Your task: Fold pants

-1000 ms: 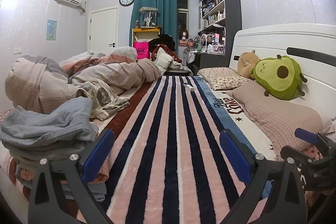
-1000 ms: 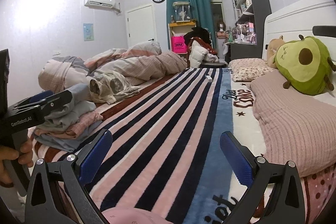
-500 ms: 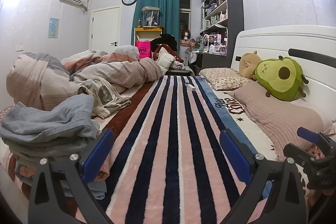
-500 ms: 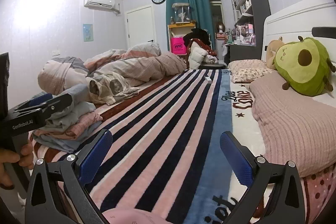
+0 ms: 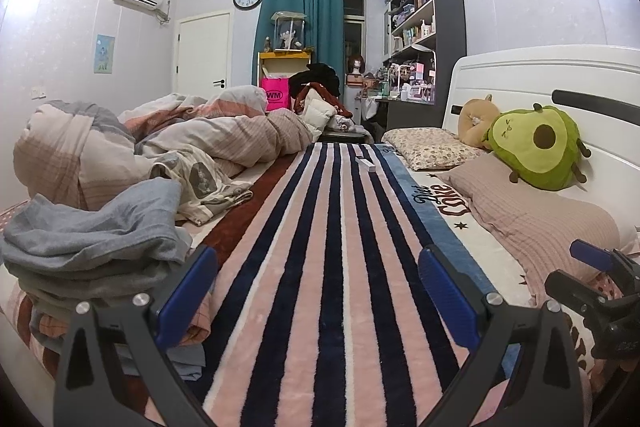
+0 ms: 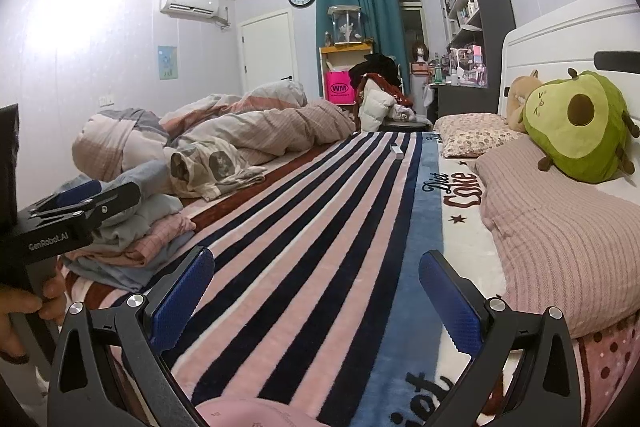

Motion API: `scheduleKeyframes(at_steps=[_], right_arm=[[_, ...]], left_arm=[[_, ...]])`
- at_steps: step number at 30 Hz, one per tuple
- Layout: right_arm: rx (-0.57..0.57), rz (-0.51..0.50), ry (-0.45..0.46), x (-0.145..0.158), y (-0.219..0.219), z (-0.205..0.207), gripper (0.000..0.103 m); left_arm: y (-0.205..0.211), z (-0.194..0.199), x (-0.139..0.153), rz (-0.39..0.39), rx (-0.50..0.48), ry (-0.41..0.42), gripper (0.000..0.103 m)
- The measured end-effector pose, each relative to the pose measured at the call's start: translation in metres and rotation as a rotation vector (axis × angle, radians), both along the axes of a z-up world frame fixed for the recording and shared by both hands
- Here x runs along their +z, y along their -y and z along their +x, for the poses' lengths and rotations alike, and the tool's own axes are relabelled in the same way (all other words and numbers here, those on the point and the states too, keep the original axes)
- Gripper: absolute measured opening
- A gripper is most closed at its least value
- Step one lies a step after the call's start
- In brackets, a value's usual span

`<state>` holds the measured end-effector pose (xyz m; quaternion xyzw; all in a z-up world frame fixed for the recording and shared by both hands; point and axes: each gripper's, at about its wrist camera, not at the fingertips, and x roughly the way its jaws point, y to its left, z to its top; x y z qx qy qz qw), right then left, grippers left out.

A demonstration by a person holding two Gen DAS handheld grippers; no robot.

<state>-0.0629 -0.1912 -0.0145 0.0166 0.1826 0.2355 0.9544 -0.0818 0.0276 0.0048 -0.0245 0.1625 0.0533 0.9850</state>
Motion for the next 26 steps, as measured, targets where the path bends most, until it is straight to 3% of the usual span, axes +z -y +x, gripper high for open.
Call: scheduleKeyframes(at_steps=[26], right_arm=[[0.0, 0.0, -0.002, 0.0003, 0.0014, 0.0016, 0.102]], left_arm=[[0.0007, -0.0008, -0.0008, 0.002, 0.0, 0.002, 0.099]])
